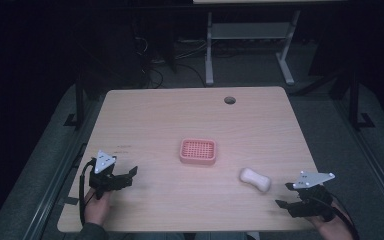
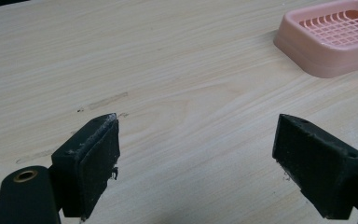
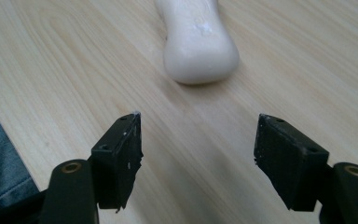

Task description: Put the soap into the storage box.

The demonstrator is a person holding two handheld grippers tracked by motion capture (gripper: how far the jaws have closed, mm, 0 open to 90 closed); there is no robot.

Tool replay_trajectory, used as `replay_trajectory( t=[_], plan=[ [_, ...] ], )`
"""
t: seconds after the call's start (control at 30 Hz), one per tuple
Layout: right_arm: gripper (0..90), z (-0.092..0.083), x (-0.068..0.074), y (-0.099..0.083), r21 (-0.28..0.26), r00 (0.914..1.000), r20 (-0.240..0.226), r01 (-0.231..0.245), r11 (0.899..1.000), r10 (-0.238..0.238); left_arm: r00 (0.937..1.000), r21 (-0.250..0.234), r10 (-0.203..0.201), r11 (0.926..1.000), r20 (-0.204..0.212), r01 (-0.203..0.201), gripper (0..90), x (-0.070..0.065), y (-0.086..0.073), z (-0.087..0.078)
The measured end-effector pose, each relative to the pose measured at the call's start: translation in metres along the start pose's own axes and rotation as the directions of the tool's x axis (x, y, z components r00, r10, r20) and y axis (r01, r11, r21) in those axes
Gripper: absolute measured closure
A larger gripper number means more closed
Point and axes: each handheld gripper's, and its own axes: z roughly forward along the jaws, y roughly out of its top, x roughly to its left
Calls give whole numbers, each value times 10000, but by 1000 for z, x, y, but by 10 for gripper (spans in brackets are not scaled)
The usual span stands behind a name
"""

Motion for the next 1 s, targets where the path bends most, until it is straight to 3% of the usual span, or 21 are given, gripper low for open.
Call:
replay_trajectory(
  t=[0.57, 0.77, 1.0],
  plan=[
    [310, 11, -7, 21, 630, 9984, -520, 268, 9977, -235, 10000, 24, -6, 10000, -12, 6, 141, 0, 0, -1],
    [269, 15, -10, 26, 715, 9975, -698, 155, 9973, -105, 10000, 7, 26, 10000, 10, -26, 141, -1, 0, 0],
    [242, 19, -10, 35, 777, 9972, -687, 342, 9964, -289, 10000, 15, -9, 10000, -2, 9, 141, 0, 0, -1]
  ],
)
